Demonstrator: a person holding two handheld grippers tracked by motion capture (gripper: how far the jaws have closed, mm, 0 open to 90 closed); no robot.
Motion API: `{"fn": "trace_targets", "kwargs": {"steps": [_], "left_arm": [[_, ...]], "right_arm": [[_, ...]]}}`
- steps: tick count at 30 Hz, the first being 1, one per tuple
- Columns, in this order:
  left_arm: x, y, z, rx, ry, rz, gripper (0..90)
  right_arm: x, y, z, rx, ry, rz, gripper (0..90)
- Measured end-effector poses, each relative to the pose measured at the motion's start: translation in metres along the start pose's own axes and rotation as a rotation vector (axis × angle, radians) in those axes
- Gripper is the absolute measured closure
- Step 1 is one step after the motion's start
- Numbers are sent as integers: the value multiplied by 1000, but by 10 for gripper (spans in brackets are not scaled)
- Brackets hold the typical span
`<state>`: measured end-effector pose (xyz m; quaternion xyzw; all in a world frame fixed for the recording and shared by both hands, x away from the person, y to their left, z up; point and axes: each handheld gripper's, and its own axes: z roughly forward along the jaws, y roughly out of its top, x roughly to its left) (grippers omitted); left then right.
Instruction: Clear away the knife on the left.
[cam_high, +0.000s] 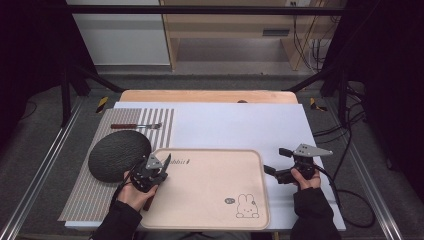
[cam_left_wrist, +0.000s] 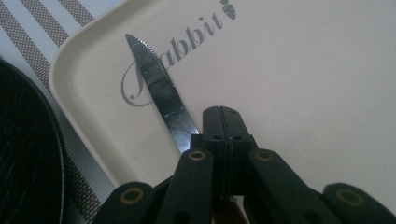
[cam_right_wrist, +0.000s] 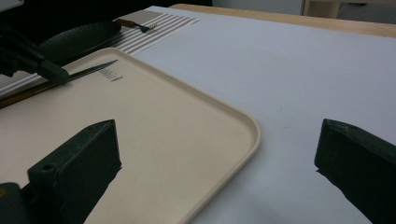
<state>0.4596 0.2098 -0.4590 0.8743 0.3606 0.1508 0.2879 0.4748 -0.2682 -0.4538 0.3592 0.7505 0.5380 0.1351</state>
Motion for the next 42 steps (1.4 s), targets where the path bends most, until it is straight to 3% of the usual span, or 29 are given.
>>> {"fn": "trace_targets", "kwargs": {"steps": [21,30,33,38,42], "left_arm": [[8,-7,-4,3,30,-15,900],[9,-8,-5,0,26,-21,899],[10,-8,-8,-21,9,-31,895],[13,-5,-21,-71,-22,-43,818],[18,-5,-31,-117,-30,-55,662]], "right_arm": [[0,0,0,-2,-1,-1,3],[0,0,0,-1,-1,0,3],[0,0,0,-1,0,0,3],[0,0,0,-1,1,0,4],[0,0,0,-1,1,0,4]]}}
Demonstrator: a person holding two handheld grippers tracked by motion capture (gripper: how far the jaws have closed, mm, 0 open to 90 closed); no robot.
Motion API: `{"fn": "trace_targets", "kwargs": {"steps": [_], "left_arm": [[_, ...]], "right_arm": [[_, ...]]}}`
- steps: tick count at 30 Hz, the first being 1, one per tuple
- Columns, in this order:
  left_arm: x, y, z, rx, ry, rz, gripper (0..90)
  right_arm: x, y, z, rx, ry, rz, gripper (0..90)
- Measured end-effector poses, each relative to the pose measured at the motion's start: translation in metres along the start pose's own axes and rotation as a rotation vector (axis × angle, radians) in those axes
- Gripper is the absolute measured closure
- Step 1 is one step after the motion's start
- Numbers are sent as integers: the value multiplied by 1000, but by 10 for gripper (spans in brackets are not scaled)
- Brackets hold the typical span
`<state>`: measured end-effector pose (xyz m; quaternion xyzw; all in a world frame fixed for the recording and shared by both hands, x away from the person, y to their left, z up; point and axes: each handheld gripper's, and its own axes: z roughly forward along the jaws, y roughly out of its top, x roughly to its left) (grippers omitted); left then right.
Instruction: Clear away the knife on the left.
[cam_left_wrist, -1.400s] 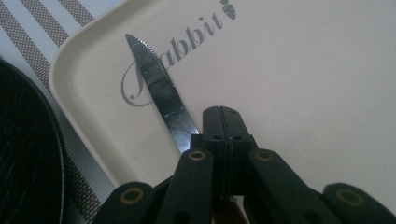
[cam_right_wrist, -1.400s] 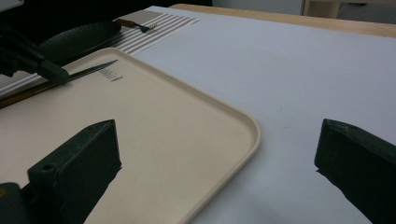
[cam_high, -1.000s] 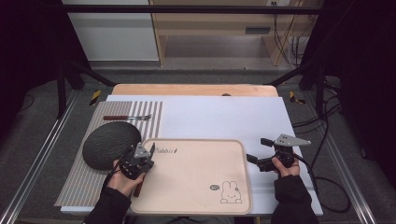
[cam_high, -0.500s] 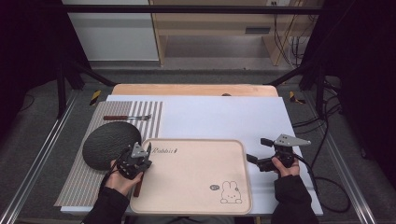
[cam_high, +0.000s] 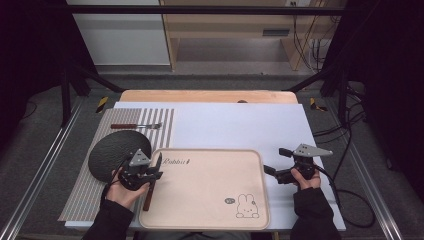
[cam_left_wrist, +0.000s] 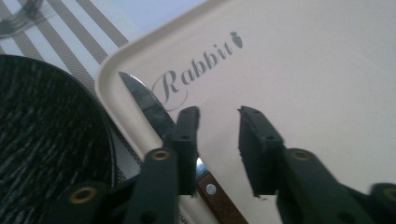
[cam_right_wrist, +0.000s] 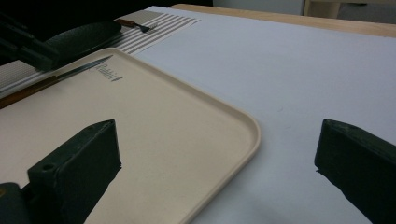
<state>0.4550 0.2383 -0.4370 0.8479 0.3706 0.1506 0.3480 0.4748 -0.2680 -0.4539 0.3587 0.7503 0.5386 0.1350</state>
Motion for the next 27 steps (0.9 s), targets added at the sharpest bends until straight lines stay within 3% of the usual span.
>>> {"fn": "trace_targets", "kwargs": {"steps": [5,14,21,27], "left_arm": [[6,1,-9,-39,5,-23,440],[12,2,-18,-101,9,-51,191],[15,2,-26,-137,27,-56,51],[18,4,-33,-144,16,-44,34]], "right_arm": [[0,0,1,2,1,0,3],[0,0,1,5,3,0,3],[0,0,1,5,3,0,3],[0,-1,1,9,2,1,3]]}}
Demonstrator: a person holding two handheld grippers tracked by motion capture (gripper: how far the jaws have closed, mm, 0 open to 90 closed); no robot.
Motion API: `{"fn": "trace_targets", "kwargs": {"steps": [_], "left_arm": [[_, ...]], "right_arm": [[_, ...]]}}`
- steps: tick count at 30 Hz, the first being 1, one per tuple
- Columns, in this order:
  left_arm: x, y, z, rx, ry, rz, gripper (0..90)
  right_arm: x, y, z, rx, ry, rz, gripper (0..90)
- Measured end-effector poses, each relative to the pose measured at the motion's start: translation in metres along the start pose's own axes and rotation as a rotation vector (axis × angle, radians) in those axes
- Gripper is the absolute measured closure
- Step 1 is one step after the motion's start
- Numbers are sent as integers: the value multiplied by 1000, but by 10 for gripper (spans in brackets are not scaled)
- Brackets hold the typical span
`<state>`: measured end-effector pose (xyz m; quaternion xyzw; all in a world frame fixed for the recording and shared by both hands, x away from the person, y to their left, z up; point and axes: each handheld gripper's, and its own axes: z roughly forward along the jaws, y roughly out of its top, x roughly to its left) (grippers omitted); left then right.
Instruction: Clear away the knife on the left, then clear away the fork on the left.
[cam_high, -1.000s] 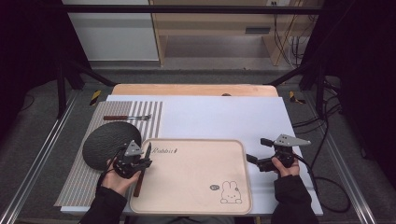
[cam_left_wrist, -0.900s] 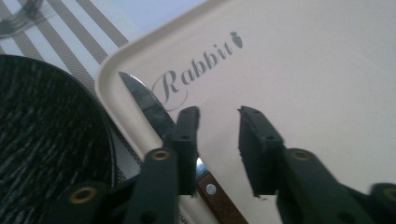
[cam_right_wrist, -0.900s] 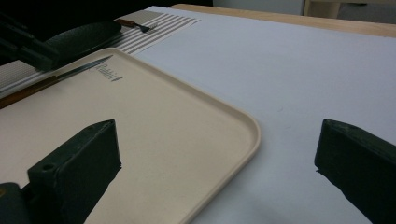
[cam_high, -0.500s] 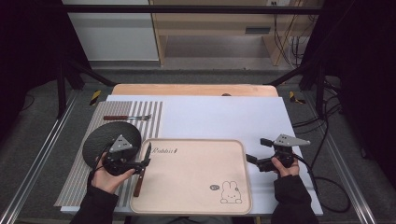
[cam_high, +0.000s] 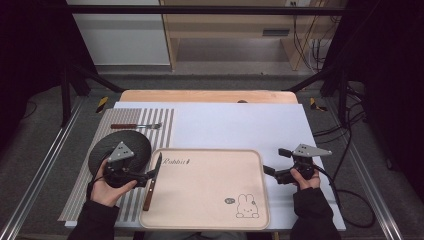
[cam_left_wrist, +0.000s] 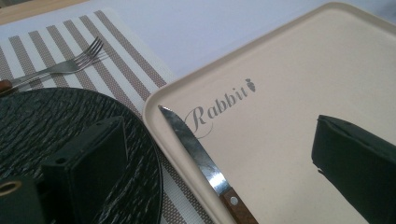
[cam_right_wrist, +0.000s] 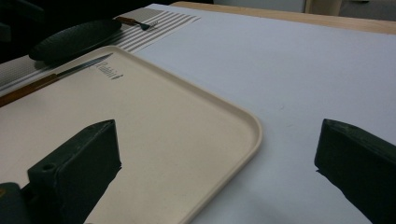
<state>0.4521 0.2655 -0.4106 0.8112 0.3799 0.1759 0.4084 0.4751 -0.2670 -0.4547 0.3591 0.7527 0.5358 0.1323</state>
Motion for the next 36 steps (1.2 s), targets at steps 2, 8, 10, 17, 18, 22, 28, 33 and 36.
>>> {"fn": "trace_targets", "kwargs": {"steps": [2,8,10,17,18,22,28,33,36], "left_arm": [[2,1,-2,-5,0,8,32],[9,5,-9,-13,-27,43,32],[11,4,-8,-21,-35,63,32],[18,5,-7,-20,-33,110,30],[19,5,-8,-27,-26,119,30],[25,7,-9,-13,-31,127,30],[35,13,-11,8,-30,135,26],[42,19,-12,39,-30,180,22],[46,23,-13,53,-39,196,20]], "right_arm": [[0,0,0,1,-2,-1,3],[0,0,0,3,-2,-1,3],[0,0,1,4,-3,0,3],[0,0,1,4,-2,-1,4],[-1,0,1,3,-1,-1,3],[0,0,0,2,-1,0,3],[-1,0,1,1,-1,1,4],[-1,0,0,0,-1,1,3],[-1,0,1,1,-1,2,4]]}}
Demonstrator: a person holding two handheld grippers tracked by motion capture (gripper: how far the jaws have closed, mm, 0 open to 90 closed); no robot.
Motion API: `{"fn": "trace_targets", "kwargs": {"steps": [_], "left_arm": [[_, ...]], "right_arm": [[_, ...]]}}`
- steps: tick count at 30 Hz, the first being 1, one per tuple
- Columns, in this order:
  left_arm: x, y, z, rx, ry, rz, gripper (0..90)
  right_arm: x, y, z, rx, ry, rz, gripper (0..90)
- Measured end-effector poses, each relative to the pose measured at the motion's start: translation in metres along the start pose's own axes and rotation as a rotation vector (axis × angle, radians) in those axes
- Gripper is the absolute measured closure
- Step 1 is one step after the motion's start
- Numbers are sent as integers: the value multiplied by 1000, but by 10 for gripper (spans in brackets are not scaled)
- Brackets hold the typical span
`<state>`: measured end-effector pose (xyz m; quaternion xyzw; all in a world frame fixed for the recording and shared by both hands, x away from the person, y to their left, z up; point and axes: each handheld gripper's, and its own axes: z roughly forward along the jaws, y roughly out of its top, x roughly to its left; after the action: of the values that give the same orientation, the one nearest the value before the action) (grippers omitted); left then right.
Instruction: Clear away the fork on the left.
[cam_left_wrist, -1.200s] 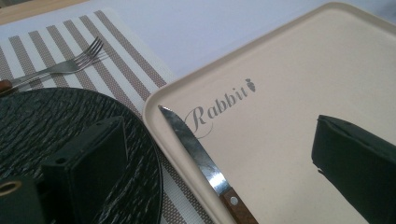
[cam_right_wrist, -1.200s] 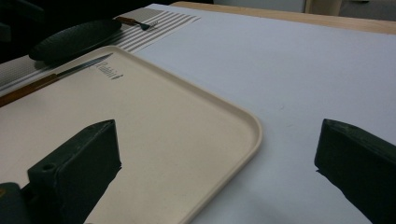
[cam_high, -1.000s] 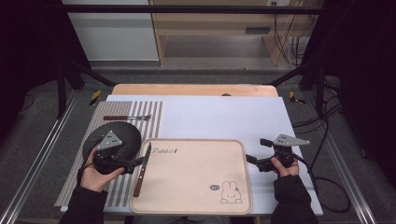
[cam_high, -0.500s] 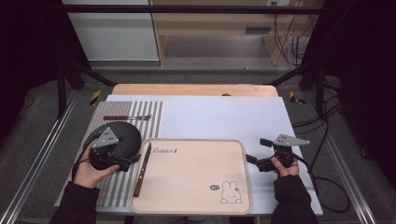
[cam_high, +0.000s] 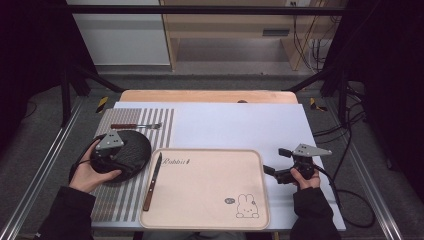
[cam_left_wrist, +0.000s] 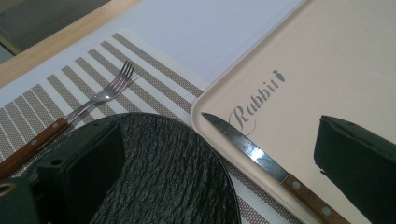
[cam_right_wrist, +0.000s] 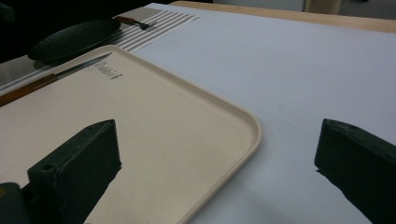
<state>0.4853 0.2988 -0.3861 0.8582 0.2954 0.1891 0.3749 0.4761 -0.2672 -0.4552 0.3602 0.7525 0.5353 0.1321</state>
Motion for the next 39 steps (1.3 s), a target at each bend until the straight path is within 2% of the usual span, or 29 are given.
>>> {"fn": "trace_targets", "kwargs": {"steps": [8,10,12,18,25,31,33,36,39], "left_arm": [[15,7,-3,58,9,51,20],[17,9,-3,82,19,85,19],[19,11,-3,99,24,101,19],[31,14,-1,128,29,137,19],[41,16,6,209,51,207,19],[49,19,11,225,53,229,20],[52,20,12,244,64,245,20],[57,20,14,250,72,249,20],[61,20,15,255,80,269,20]], "right_arm": [[0,0,0,1,0,-1,4],[0,0,-1,-2,2,-1,4],[0,0,0,2,1,-3,4],[0,0,-1,0,3,-2,4],[0,0,0,1,2,-2,4],[0,0,-1,-2,2,-1,4],[0,0,-1,0,3,-1,4],[0,-1,0,2,2,-1,4],[0,-1,0,2,2,-1,4]]}}
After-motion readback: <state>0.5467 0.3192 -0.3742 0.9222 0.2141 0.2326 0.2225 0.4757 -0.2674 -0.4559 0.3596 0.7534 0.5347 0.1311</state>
